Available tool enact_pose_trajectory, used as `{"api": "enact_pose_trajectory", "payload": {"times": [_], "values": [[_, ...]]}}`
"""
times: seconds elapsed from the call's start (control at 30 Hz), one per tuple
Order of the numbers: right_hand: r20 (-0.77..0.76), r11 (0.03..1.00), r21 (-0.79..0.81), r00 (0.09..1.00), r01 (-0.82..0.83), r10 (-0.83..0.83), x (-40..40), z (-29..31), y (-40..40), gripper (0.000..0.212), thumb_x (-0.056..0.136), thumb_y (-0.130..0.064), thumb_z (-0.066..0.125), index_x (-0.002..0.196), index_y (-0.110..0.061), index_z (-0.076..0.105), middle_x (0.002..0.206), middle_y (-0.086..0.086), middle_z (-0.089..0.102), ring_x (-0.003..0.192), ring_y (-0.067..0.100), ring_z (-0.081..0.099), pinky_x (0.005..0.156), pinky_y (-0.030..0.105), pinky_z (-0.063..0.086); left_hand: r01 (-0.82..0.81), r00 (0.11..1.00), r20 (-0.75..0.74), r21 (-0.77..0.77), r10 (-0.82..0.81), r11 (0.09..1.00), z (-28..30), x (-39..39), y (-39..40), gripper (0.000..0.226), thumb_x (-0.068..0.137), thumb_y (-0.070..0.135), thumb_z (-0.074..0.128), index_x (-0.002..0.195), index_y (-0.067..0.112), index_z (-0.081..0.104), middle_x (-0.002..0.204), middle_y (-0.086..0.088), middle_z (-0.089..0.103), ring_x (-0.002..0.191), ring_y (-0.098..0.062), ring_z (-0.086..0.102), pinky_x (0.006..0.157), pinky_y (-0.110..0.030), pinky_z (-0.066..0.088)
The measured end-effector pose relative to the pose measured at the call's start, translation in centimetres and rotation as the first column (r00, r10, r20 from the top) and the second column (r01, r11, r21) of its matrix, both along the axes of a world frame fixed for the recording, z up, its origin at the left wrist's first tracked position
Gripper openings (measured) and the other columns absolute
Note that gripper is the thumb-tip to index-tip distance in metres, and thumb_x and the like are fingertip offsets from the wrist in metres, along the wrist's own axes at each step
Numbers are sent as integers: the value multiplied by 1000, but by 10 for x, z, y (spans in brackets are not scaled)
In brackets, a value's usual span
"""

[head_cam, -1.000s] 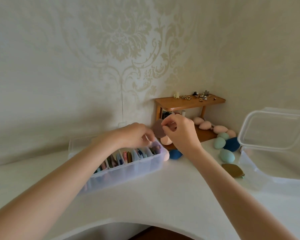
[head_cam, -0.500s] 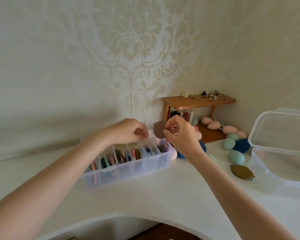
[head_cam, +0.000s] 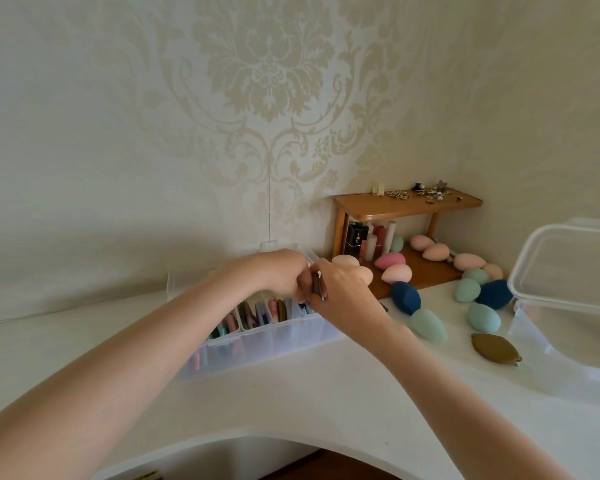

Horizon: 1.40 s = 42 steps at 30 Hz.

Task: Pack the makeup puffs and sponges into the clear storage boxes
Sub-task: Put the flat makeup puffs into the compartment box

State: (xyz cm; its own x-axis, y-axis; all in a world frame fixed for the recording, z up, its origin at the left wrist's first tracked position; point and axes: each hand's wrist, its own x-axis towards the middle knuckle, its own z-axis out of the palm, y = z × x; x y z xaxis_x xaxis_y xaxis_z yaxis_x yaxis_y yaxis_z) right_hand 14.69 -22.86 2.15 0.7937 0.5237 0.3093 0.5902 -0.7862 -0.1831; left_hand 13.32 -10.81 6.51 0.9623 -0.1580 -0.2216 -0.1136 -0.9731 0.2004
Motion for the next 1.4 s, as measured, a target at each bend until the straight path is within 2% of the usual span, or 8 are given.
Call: {"api": "enact_pose_trajectory", "payload": {"times": [0.3, 0.47, 0.57, 0.73, 1.13, 1.23, 1.33, 1.4], "values": [[-104, 982, -176, 991, 63, -82, 0, 16, 6, 26, 93, -22, 48, 117, -14, 51, 63, -5, 24, 54, 8, 22, 61, 24, 32, -161, 982, 112, 67, 153, 985, -13, 4, -15, 3, 81, 7, 62, 81, 7, 64, 73, -4, 55, 71, -19, 51, 59, -22, 40], [-116, 978, -204, 991, 35, -60, -5, 20, 6, 7, 94, -18, 45, 93, -11, 45, 64, -2, 30, 55, 11, 26, 48, 21, 23, -163, 962, 222, -6, 161, 987, -19, -5, -6, 33, 85, 2, 57, 57, 18, 48, 62, 8, 49, 64, -16, 52, 50, -13, 31], [-164, 974, -225, 986, -2, -36, 3, 15, 12, 21, 93, -19, 48, 106, -5, 58, 85, 5, 51, 73, 18, 45, 58, 26, 35, -157, 967, 198, -38, 162, 987, -17, -7, -4, 16, 86, 5, 59, 78, 13, 71, 90, 0, 71, 87, -20, 64, 68, -16, 43], [-169, 959, -283, 982, 27, -78, -1, 14, 20, 25, 95, -12, 44, 117, -4, 52, 112, 12, 56, 88, 25, 49, 55, 25, 29, -182, 964, 202, 10, 176, 983, -15, -7, -3, 40, 87, 13, 56, 50, 16, 39, 55, 2, 42, 51, -10, 39, 46, -14, 28], [-83, 998, -50, 996, -40, 36, -36, 5, 51, 27, 92, 2, 47, 117, -3, 55, 120, 17, 53, 113, 31, 52, 88, 32, 46, -236, 970, 66, 5, 236, 972, -5, -26, 42, 13, 83, 14, 65, 71, 10, 69, 79, -6, 69, 76, -21, 64, 70, -31, 50], [-73, 994, -101, 997, -40, 33, -30, 4, 55, 20, 92, 3, 43, 104, -3, 57, 98, 12, 56, 84, 28, 50, 96, 35, 41, -234, 971, 47, -28, 235, 972, -5, -27, 45, 13, 84, 13, 66, 93, 12, 75, 100, -5, 73, 97, -22, 66, 88, -32, 52], [-51, 975, -206, 996, -81, 72, -23, 7, 54, 17, 92, 2, 41, 82, -6, 52, 64, 3, 32, 55, 15, 20, 82, 22, 39, -213, 977, 30, -25, 213, 977, -5, -25, 45, 12, 84, 15, 66, 93, 12, 74, 99, -4, 72, 98, -21, 66, 88, -31, 51], [-183, 975, -150, 974, -164, 136, -16, 15, 48, 23, 94, -6, 42, 101, -6, 64, 71, 5, 49, 64, 19, 45, 69, 16, 40, -186, 982, 1, -23, 186, 982, -2, -26, 47, 16, 84, 13, 66, 98, 13, 74, 101, -1, 72, 96, -17, 65, 89, -28, 50]]}}
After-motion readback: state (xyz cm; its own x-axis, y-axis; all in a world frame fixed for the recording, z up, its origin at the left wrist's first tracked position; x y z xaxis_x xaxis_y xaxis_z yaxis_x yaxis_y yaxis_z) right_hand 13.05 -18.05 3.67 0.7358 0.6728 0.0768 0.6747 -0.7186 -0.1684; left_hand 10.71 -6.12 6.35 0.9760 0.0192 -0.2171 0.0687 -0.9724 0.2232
